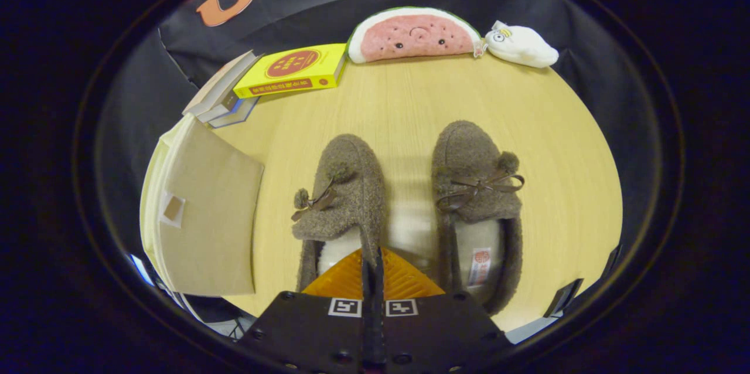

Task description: Open the storage box then place both shoes into the box .Put the left shoe in first, then the right shoe, with the right side of both shoes facing outward in a uniform manner.

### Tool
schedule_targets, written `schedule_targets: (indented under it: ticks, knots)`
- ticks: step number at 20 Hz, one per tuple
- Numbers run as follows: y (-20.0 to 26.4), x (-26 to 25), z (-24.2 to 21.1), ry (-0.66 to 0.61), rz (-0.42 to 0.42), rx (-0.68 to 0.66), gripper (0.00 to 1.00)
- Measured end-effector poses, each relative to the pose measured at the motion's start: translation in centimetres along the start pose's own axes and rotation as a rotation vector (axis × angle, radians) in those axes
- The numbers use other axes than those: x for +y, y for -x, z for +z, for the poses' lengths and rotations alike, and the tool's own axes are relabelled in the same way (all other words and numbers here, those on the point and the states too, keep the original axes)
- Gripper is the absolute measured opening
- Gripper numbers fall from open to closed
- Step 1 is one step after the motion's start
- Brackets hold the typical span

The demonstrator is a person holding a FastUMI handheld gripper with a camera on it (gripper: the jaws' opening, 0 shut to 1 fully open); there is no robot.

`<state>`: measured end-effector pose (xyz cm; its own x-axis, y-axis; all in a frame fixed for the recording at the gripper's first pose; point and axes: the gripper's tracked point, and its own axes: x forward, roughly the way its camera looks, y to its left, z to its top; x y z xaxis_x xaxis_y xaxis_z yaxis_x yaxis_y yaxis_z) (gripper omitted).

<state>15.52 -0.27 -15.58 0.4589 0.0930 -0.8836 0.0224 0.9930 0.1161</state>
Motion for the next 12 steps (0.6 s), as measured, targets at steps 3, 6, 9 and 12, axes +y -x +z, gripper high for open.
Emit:
schedule_targets:
  ticks: [3,6,9,12]
  knots:
    - [3.2,1.1,0.3,-0.015,0.024,-0.039,0.0]
    - [6.9,3.6,0.8,-0.042,0.069,-0.084,0.0]
    - [10.6,7.1,1.5,-0.021,0.1,-0.141,0.0]
    - [13.8,11.4,2.1,0.005,0.123,-0.204,0.0]
